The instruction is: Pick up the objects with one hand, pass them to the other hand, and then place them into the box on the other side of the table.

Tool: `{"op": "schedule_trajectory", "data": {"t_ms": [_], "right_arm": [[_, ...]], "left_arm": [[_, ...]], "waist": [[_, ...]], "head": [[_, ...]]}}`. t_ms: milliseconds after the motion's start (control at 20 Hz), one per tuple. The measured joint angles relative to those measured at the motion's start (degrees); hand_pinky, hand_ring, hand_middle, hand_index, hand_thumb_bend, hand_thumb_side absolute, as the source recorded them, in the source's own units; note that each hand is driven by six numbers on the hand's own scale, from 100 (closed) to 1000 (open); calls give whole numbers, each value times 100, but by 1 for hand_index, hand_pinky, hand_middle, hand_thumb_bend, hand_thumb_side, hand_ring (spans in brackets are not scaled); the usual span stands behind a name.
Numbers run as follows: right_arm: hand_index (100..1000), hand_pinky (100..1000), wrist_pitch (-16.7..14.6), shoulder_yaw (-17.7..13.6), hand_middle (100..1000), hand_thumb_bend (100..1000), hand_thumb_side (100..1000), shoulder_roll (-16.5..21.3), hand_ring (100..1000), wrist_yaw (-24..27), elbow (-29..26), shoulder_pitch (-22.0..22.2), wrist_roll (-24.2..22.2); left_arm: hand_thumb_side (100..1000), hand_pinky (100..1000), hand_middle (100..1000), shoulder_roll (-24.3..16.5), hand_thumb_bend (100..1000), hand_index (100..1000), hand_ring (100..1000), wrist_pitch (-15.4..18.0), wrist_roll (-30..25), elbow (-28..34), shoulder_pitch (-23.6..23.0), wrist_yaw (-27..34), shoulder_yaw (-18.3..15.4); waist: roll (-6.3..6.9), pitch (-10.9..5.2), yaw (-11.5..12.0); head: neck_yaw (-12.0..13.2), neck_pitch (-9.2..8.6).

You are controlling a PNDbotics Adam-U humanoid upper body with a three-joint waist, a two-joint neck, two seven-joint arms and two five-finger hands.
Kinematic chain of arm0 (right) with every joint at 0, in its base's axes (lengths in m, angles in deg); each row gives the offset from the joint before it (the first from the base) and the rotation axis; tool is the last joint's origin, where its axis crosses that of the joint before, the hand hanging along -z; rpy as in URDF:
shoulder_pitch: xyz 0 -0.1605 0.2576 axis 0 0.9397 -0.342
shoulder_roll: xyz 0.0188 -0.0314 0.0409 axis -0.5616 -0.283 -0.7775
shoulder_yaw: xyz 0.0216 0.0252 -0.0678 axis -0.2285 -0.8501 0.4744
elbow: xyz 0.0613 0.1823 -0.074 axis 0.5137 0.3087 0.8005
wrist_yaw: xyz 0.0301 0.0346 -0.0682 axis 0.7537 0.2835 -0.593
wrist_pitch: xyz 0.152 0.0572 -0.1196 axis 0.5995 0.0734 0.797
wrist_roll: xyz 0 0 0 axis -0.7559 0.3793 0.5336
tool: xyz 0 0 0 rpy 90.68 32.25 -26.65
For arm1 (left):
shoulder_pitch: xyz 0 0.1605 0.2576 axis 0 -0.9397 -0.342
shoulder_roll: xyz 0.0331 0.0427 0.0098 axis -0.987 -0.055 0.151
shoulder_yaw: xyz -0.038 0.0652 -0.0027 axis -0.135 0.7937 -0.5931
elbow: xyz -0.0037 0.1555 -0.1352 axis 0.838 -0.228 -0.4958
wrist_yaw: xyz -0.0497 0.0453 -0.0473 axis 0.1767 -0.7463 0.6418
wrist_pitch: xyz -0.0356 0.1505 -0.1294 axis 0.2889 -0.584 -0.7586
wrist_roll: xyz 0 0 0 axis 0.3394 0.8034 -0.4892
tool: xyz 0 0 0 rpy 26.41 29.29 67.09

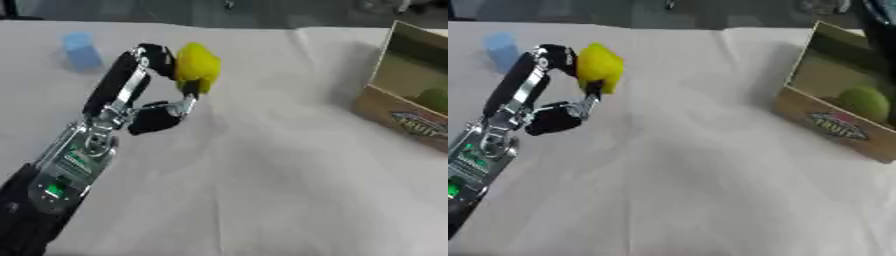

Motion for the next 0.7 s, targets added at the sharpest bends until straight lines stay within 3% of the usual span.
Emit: {"op": "schedule_trajectory", "data": {"t_ms": [700], "right_arm": [[897,930,24,210,835,186,332,-396,809,-282,149,-48,-267]], "left_arm": [[281,631,455,8,100,493,540,210,53,-36,-14,-208,69]], "waist": [[0,0,0]], "head": [[-11,-1]]}}
